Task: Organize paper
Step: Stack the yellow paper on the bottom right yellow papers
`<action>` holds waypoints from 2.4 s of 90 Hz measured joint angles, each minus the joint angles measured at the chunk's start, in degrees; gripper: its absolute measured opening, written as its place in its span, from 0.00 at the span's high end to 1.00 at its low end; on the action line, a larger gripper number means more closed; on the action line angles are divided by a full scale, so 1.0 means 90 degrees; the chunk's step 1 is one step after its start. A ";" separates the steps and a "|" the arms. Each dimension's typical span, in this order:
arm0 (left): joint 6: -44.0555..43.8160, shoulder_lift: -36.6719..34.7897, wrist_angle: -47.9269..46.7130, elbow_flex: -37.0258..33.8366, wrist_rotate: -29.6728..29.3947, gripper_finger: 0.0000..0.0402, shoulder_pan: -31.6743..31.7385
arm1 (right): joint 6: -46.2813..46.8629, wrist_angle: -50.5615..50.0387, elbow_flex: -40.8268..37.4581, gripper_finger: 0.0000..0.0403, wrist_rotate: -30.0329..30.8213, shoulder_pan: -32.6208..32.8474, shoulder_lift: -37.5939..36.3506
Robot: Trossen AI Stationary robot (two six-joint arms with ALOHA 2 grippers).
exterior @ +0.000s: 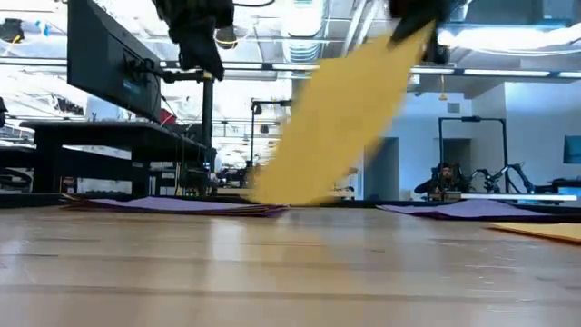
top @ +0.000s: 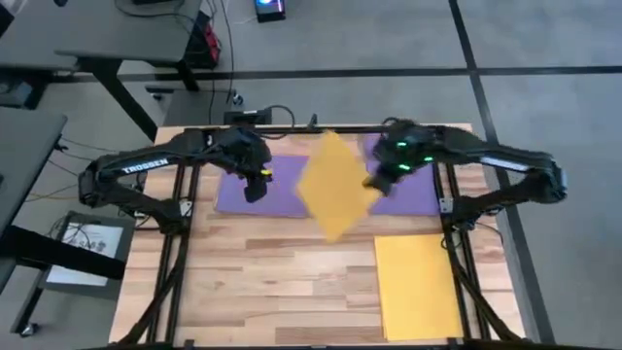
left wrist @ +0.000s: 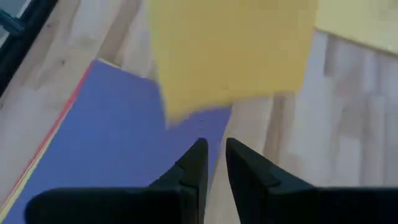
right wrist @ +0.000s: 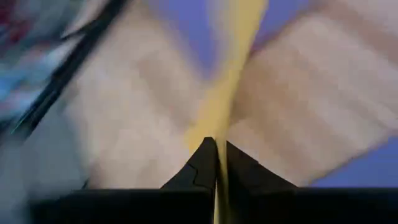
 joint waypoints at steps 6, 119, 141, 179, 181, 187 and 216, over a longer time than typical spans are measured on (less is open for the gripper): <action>-0.0172 -0.0046 -0.0024 0.0004 0.0002 0.90 -0.0113 | -0.0040 -0.0499 0.0000 1.00 -0.1103 0.0185 -0.0371; -0.0706 -0.0049 0.0607 0.0004 -0.0153 0.90 -0.1411 | 0.2476 -0.0348 -0.3031 1.00 -0.0437 0.3455 -0.1574; -0.0581 -0.0049 0.0614 0.0004 -0.0194 0.90 -0.1325 | 0.2251 -0.1233 -0.3375 1.00 0.0353 0.2488 -0.1519; -0.0568 -0.0049 0.0619 0.0006 -0.0192 0.90 -0.1328 | 0.4214 -0.0638 -0.4211 1.00 0.0869 0.2354 -0.1246; -0.0545 -0.0049 0.0618 0.0006 -0.0192 0.90 -0.1328 | 0.4264 -0.0627 -0.4211 1.00 0.0891 0.2354 -0.1243; -0.0482 -0.0049 0.0616 0.0006 -0.0194 0.90 -0.1328 | 0.4349 -0.0607 -0.4211 1.00 0.0893 0.2354 -0.1245; -0.0293 0.0060 0.0620 0.0009 -0.0329 0.90 -0.1328 | 0.4544 -0.0602 -0.4211 0.98 0.0744 0.2347 -0.1249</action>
